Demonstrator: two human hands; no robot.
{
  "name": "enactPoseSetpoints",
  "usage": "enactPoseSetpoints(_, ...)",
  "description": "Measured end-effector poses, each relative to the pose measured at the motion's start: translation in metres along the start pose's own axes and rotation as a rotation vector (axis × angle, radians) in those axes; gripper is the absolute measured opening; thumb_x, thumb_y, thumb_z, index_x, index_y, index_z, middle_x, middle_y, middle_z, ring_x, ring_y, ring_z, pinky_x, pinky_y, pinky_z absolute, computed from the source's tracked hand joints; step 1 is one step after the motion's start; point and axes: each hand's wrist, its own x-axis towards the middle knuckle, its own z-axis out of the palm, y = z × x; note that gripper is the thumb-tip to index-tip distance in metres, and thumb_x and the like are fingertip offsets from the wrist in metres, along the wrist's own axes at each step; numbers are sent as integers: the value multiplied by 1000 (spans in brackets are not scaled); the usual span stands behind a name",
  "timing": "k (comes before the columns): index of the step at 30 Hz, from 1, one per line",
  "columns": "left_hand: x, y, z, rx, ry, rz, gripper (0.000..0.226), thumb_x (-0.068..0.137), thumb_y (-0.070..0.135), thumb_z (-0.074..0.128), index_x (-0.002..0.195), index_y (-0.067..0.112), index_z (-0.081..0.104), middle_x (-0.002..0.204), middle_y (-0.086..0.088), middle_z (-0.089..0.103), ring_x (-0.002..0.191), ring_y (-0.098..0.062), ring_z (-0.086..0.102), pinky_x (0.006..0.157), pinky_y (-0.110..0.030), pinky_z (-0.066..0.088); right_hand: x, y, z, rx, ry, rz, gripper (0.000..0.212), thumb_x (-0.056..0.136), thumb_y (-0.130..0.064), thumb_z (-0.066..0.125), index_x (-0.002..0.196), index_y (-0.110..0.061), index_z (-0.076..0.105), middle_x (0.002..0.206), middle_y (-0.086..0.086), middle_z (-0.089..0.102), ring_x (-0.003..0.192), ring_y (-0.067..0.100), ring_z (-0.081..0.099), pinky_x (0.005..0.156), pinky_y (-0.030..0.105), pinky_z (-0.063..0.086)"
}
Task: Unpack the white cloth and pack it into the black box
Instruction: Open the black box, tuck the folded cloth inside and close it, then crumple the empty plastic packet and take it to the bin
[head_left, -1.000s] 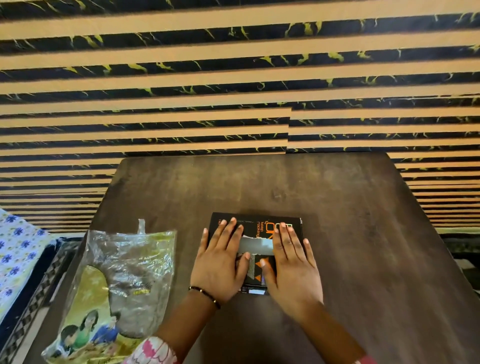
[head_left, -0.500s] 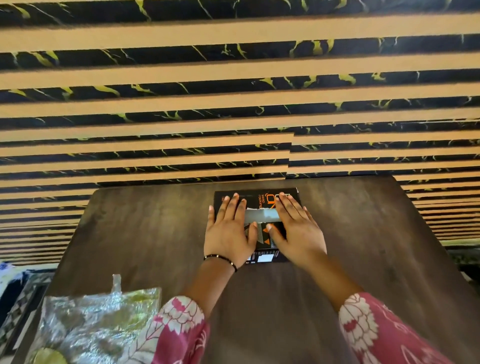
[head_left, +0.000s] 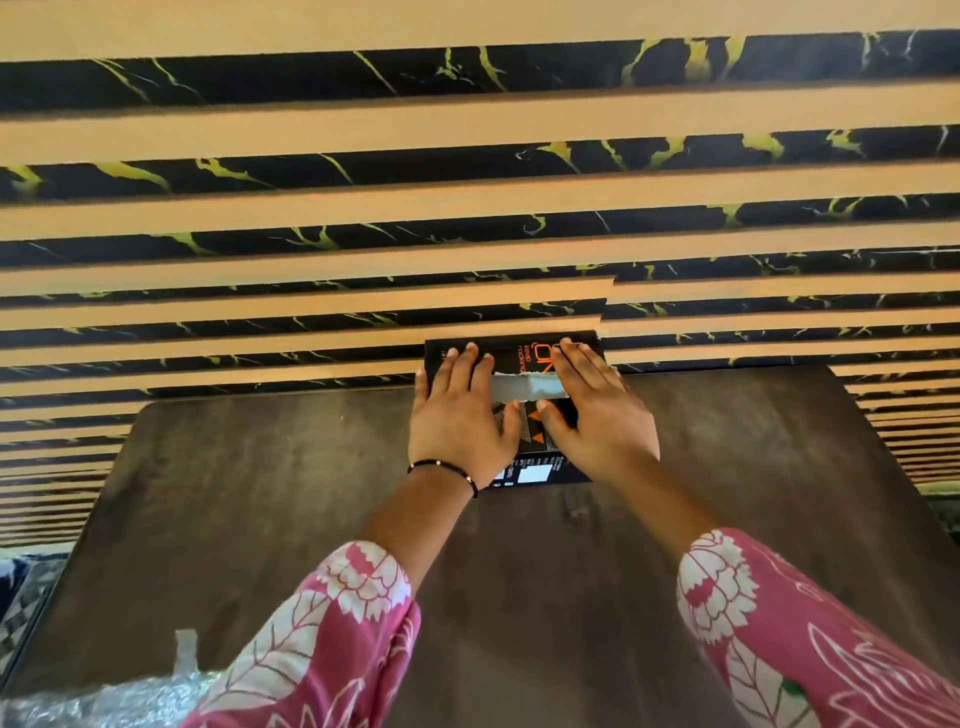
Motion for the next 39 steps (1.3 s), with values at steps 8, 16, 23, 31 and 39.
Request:
enactPoseSetpoints(8,0,-1,-4,8,-79,-5,62,90,46,36,144,18,22,156,-3,18,144,-21,10,117,-47,3,4,-3,-5,-42,-96,23,57,94,-43,27,147,-25,13,157,-7,13,145,10,6,118,43,2)
enactPoseSetpoints(16,-86,-6,-37,-122,-11,-30,61,90,44,41,143,18,23,156,-5,15,145,-22,5,117,-44,-2,-91,-38,-24,188,65,61,50,95,-26,38,144,-23,27,154,-3,26,144,15,16,115,34,5)
enactPoseSetpoints(23,-254,-58,-41,-106,-79,-178,61,79,44,40,132,14,39,146,-15,38,135,-36,35,104,-60,32,-234,-108,17,470,-93,70,46,84,-29,42,128,-24,54,141,-4,49,135,17,39,108,34,17)
enactPoseSetpoints(31,-352,-104,-40,-126,-131,-825,79,83,47,52,144,14,14,155,-21,4,142,-40,-1,114,-54,8,-304,-143,51,454,-382,-154,49,85,-34,38,134,-31,45,149,-5,36,141,12,26,112,25,17)
enactPoseSetpoints(39,-354,-63,-29,-387,-167,-906,72,88,46,47,145,16,17,156,-16,-4,142,-39,-7,115,-52,1,-337,-128,34,490,-348,-41,42,92,-19,48,133,-26,47,147,-4,38,139,8,27,109,14,14)
